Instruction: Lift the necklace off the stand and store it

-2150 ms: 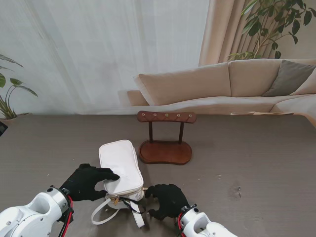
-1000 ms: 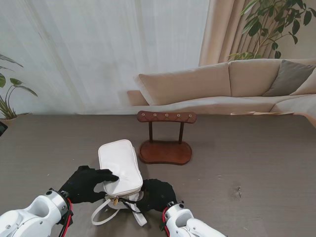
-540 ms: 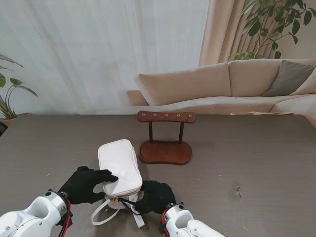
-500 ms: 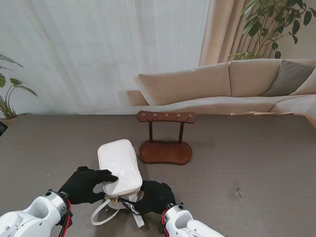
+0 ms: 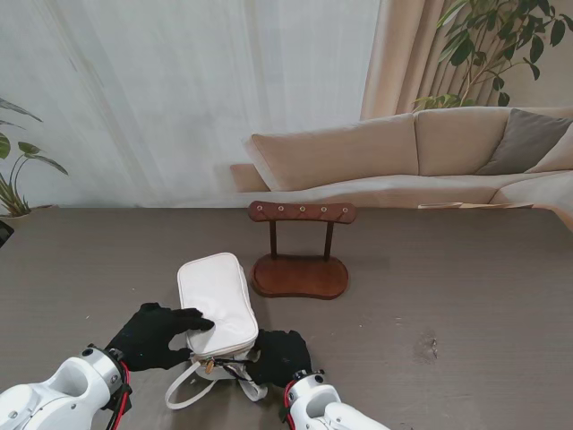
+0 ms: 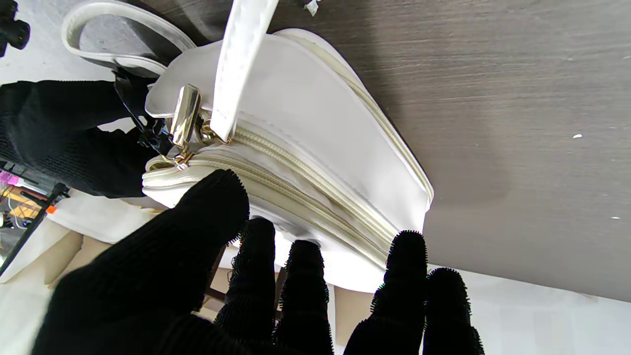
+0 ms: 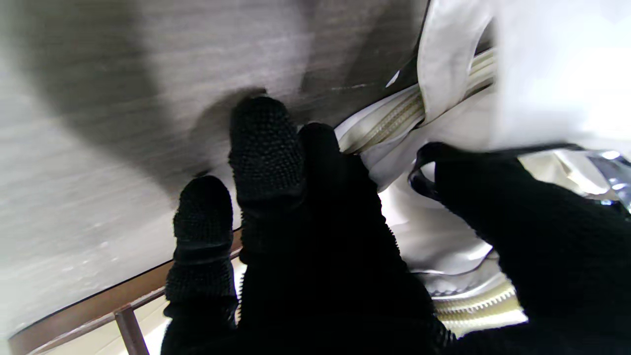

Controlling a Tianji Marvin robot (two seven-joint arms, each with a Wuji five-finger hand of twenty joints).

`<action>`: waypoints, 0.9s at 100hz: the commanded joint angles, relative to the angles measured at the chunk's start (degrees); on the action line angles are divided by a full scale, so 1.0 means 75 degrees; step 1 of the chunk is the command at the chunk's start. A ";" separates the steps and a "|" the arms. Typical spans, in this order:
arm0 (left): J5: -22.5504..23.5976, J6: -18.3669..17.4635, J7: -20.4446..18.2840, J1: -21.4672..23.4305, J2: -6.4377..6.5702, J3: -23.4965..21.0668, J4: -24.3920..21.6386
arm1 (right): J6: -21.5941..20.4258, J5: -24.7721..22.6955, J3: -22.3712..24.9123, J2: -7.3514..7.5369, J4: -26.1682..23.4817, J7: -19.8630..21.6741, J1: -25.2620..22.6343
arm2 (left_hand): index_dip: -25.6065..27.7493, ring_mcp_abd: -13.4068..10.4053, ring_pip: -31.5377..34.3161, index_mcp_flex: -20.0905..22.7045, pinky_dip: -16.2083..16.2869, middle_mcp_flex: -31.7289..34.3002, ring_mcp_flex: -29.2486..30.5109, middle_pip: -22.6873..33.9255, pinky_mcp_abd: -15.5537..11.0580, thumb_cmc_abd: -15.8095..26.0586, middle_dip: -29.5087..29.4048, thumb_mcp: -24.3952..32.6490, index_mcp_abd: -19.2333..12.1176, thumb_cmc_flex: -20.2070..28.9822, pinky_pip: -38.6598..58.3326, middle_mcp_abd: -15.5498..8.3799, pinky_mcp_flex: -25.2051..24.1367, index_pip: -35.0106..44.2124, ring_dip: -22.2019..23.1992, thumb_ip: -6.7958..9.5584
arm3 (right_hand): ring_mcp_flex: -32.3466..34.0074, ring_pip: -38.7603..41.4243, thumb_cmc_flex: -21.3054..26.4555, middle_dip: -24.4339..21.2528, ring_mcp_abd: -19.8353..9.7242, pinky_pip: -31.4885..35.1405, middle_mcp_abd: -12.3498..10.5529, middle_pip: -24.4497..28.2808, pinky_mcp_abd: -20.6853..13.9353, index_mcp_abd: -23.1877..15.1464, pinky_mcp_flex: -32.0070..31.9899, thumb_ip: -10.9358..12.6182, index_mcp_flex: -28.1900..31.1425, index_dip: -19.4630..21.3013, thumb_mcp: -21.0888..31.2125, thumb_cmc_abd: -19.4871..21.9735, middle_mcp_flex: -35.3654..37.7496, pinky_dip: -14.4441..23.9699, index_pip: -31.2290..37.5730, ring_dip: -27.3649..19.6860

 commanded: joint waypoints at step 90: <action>-0.0004 0.0167 -0.0802 -0.0058 0.0087 0.0328 0.0453 | 0.0206 -0.0528 0.0666 0.0239 -0.0015 0.0023 -0.0485 | 0.0580 0.0189 -0.0007 0.1097 0.0005 0.0897 -0.0159 0.1054 -0.0087 0.0281 0.0304 -0.0127 0.0164 -0.0012 -0.0358 0.1741 -0.0097 0.0976 -0.0007 0.0168 | 0.0510 0.3227 0.1005 0.1104 -0.0240 0.0195 -0.0260 0.0859 0.0619 -0.1758 0.3111 -0.0252 0.1608 0.2877 0.1787 -0.0367 0.1772 -0.0803 0.2866 0.0724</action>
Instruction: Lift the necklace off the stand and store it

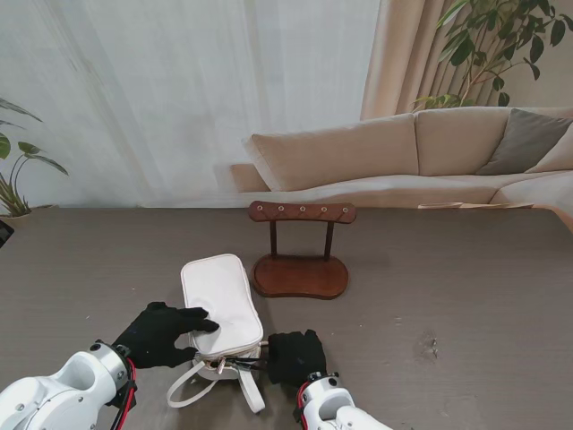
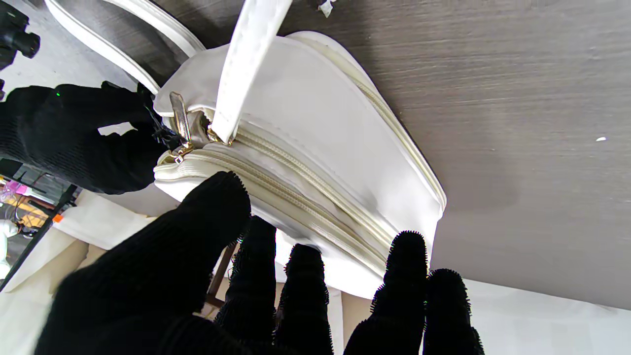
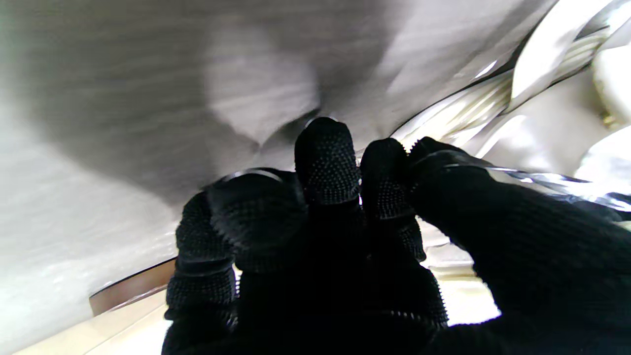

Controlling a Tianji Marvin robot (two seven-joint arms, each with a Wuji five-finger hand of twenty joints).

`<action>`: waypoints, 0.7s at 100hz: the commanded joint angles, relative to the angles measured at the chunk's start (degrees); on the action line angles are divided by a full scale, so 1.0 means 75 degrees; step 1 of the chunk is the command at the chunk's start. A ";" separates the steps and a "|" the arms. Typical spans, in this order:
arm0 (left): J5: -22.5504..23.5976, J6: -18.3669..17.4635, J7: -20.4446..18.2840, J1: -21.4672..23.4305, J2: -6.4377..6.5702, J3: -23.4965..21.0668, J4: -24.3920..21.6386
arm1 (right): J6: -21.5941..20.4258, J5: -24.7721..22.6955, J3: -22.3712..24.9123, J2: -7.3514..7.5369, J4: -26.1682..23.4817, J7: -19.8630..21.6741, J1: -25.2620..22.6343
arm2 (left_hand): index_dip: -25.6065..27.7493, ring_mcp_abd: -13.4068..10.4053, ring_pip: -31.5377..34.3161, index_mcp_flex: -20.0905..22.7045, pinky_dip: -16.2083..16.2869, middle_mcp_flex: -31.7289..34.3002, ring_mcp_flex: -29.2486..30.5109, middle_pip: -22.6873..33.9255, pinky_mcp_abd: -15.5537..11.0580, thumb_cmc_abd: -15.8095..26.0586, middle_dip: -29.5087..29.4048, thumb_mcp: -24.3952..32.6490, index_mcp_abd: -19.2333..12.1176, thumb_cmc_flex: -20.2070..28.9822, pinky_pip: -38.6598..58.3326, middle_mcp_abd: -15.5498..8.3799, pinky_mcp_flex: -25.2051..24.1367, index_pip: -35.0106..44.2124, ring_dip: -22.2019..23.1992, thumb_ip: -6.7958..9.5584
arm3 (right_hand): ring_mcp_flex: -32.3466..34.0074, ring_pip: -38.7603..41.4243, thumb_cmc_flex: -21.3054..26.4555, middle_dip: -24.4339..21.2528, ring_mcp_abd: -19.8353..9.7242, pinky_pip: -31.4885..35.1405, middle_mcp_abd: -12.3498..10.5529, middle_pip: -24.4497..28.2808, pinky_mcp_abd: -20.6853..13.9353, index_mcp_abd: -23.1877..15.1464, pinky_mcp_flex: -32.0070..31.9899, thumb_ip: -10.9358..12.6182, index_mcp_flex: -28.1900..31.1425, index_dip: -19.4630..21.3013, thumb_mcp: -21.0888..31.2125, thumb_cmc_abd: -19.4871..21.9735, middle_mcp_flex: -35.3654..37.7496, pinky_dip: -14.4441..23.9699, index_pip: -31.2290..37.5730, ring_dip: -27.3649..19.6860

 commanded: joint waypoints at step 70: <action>0.0128 0.0044 -0.0467 0.0308 0.0032 0.0049 0.0351 | 0.0035 -0.0440 0.0815 0.0423 -0.0850 0.0845 -0.0136 | 0.1106 0.0196 -0.0013 0.1351 0.0038 0.1066 -0.0163 0.1247 -0.0070 0.0057 0.0308 -0.0445 0.0009 0.0278 -0.0364 0.1749 -0.0075 0.1345 -0.0111 -0.0174 | 0.0231 0.0182 0.0405 0.0094 -0.0308 -0.1137 0.0088 0.0132 0.0666 -0.0217 0.3285 0.0083 0.0156 0.0241 0.0955 -0.0199 0.0263 -0.0778 0.0216 0.0054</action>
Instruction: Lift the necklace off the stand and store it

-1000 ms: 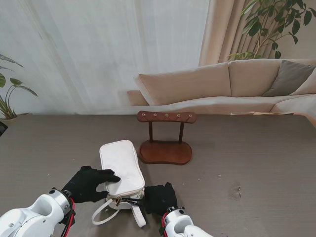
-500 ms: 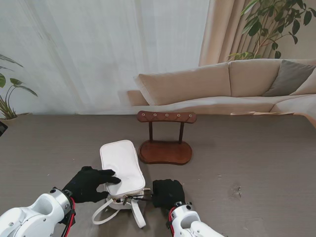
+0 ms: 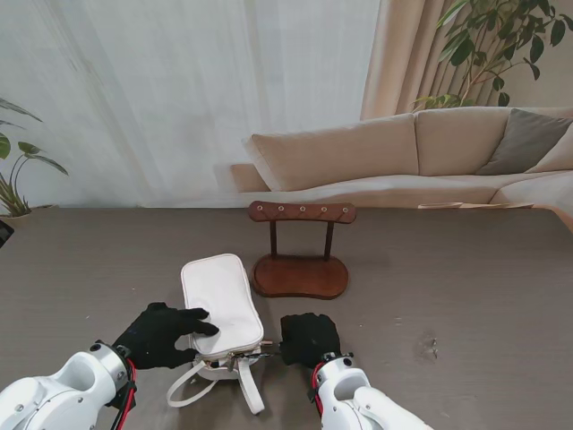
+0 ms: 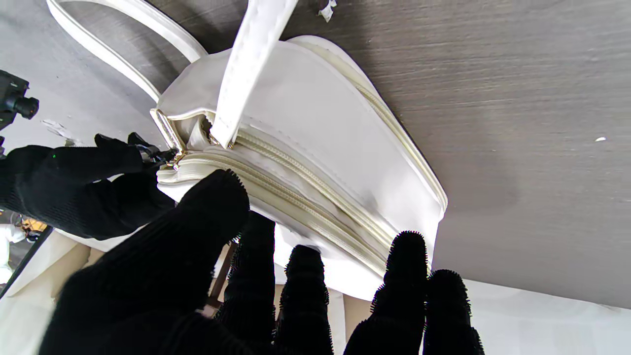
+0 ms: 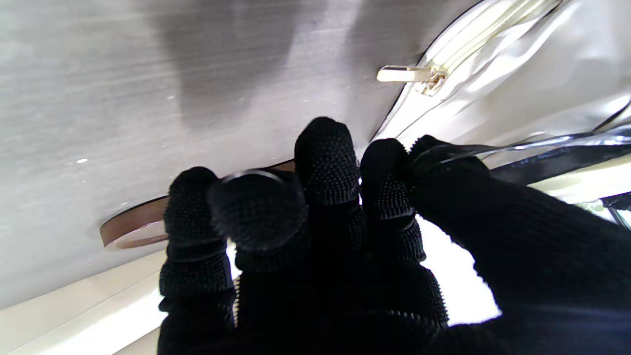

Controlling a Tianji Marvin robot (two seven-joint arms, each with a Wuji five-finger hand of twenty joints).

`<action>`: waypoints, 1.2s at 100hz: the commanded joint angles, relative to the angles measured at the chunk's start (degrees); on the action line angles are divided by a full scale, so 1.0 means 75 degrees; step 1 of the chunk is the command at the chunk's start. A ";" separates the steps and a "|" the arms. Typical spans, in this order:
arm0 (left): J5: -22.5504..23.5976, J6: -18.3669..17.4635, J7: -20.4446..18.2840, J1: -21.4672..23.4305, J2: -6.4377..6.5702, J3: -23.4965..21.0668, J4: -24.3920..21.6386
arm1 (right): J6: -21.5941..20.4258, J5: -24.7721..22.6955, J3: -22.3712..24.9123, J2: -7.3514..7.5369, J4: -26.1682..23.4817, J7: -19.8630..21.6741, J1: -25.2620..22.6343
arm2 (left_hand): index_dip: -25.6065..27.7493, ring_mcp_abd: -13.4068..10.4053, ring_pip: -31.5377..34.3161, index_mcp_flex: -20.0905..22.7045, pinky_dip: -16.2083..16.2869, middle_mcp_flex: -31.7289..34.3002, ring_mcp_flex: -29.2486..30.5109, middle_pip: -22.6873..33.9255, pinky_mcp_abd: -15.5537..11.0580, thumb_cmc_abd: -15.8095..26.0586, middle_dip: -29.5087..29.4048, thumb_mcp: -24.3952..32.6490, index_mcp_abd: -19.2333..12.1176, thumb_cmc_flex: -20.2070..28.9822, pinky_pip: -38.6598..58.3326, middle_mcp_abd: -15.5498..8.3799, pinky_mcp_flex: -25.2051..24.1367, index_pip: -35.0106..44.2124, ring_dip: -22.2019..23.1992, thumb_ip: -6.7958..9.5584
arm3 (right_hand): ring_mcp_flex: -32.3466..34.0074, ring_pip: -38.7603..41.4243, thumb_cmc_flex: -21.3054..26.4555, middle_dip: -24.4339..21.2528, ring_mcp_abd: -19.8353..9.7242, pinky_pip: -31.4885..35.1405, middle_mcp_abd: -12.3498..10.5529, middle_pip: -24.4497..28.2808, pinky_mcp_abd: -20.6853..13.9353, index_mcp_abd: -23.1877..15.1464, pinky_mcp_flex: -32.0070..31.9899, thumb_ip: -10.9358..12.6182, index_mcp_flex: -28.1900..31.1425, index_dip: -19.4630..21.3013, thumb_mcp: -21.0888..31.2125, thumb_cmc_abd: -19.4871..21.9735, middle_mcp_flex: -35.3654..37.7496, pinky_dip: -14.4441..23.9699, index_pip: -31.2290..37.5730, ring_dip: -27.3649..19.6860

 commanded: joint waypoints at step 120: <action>0.0229 -0.0065 0.0095 0.0450 -0.0077 -0.0200 0.0128 | -0.0586 -0.0503 0.1314 0.0419 -0.0504 0.0937 -0.0305 | 0.0498 0.0167 -0.0033 0.0602 0.0057 0.0994 -0.0231 0.1363 -0.0047 0.0137 0.0397 0.0116 0.0503 -0.0431 -0.0374 0.1736 -0.0055 0.0796 0.0020 0.0137 | -0.2426 -0.5628 -0.1940 -0.1678 0.0843 -0.2464 0.0525 -0.1488 0.0064 0.0243 -0.0999 0.2130 -0.2499 -0.0368 -0.0493 0.1672 -0.3930 -0.0261 -0.3320 -0.1562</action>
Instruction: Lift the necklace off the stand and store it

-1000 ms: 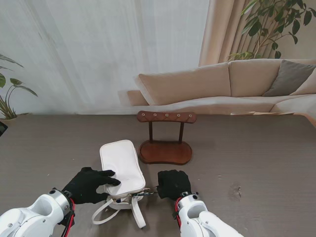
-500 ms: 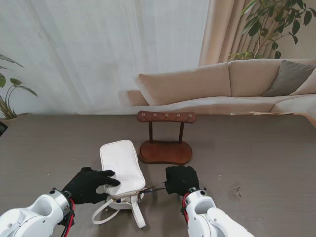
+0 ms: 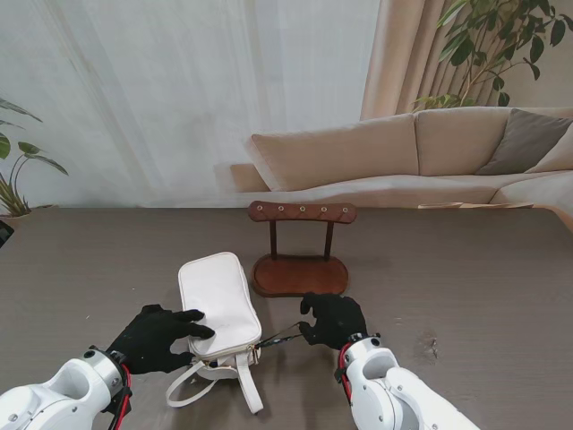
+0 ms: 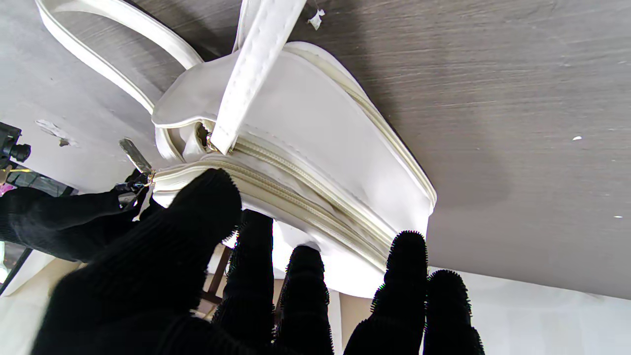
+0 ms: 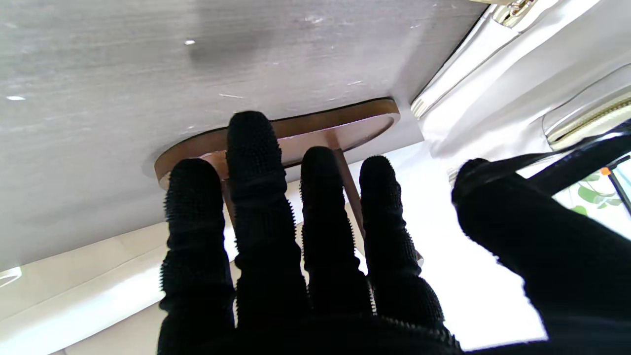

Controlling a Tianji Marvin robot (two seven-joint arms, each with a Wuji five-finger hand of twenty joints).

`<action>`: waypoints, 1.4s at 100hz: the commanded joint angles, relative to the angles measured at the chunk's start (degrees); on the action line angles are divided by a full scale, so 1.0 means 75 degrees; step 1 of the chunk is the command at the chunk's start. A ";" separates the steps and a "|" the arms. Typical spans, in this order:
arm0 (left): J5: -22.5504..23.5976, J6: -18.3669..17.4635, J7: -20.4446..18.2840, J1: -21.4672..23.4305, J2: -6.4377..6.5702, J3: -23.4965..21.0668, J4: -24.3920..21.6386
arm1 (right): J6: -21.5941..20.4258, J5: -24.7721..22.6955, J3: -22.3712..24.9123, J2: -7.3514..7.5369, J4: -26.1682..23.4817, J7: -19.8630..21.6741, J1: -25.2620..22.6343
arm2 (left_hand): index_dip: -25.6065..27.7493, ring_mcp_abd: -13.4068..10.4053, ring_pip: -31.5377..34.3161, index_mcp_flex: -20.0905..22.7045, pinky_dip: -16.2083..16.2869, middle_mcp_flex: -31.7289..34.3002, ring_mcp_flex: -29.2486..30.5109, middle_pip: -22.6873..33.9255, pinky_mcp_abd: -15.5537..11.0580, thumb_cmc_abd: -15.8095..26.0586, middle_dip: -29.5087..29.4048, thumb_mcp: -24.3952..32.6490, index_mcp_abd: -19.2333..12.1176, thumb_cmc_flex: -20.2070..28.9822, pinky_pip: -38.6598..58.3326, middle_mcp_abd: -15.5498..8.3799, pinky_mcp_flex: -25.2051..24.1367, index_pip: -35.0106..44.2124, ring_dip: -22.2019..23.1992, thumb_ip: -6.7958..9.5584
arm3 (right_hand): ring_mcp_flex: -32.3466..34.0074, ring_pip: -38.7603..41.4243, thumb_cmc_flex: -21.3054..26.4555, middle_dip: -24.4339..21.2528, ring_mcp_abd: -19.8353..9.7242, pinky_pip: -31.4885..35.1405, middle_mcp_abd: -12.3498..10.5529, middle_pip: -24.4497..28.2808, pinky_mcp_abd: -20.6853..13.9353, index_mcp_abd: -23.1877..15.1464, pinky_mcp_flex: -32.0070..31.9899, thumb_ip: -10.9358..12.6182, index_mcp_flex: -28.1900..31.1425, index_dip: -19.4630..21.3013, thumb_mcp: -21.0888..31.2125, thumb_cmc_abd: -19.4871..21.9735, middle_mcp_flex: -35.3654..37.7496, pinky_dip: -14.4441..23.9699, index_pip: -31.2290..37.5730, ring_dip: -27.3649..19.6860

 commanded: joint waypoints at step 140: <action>-0.1581 -0.0345 0.1999 -0.0731 -0.0416 0.0681 0.0604 | -0.3572 0.1083 0.1925 0.0264 -0.0280 0.1046 -0.0522 | -0.0049 0.0285 -0.0669 -0.0976 0.0310 -0.0244 -0.1122 0.1010 0.0051 0.0364 -0.0228 -0.0909 0.1229 -0.0547 -0.2354 0.1795 0.0186 -0.0021 -0.2665 0.0168 | -0.3107 -0.2853 -0.0349 -0.1688 0.0230 -0.4703 -0.0151 -0.1244 0.0119 -0.0851 -0.2025 0.0158 -0.1234 -0.0520 -0.2746 -0.0189 -0.2524 0.1052 -0.1484 -0.1586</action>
